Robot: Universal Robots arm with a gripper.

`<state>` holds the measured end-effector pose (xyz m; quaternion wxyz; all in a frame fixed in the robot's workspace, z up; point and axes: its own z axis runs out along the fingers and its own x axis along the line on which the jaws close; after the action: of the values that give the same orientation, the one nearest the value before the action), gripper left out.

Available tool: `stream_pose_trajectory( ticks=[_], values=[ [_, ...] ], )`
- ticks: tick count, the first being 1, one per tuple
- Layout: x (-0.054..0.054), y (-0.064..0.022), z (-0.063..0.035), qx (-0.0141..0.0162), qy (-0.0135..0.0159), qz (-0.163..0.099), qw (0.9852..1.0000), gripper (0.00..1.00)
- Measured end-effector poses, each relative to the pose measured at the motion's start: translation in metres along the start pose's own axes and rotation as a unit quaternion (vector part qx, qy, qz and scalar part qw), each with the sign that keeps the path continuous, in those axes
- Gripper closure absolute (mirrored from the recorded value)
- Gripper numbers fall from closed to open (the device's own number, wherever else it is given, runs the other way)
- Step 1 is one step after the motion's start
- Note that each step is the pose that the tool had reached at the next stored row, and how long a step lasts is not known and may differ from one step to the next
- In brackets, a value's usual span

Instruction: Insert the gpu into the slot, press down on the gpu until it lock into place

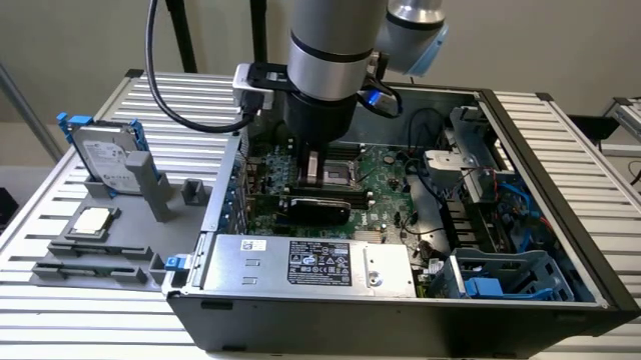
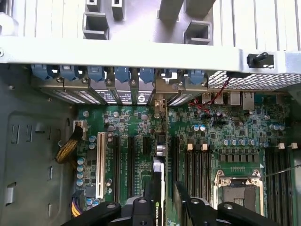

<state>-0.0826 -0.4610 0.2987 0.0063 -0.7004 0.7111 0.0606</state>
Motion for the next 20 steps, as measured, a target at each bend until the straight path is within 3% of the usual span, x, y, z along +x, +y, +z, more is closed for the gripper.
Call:
stream_pose_trajectory(
  ticks=[5, 11, 13, 17, 19, 20],
  values=[
    [0.0, 0.008, 0.0006, -0.0002, 0.0002, -0.002, 1.0, 0.89],
    [0.0, 0.026, 0.002, -0.0015, 0.0004, -0.005, 1.0, 0.89],
    [0.001, 0.0291, 0.0022, -0.0095, 0.0004, -0.005, 0.9999, 0.89],
    [0.001, 0.033, 0.0025, -0.0382, 0.0018, -0.002, 0.9993, 0.89],
    [0.001, 0.0349, 0.0026, -0.0505, 0.006, -0.001, 0.9987, 0.89],
    [0.001, 0.0357, 0.0027, -0.0537, 0.0101, -0.001, 0.9985, 0.89]
  ],
)
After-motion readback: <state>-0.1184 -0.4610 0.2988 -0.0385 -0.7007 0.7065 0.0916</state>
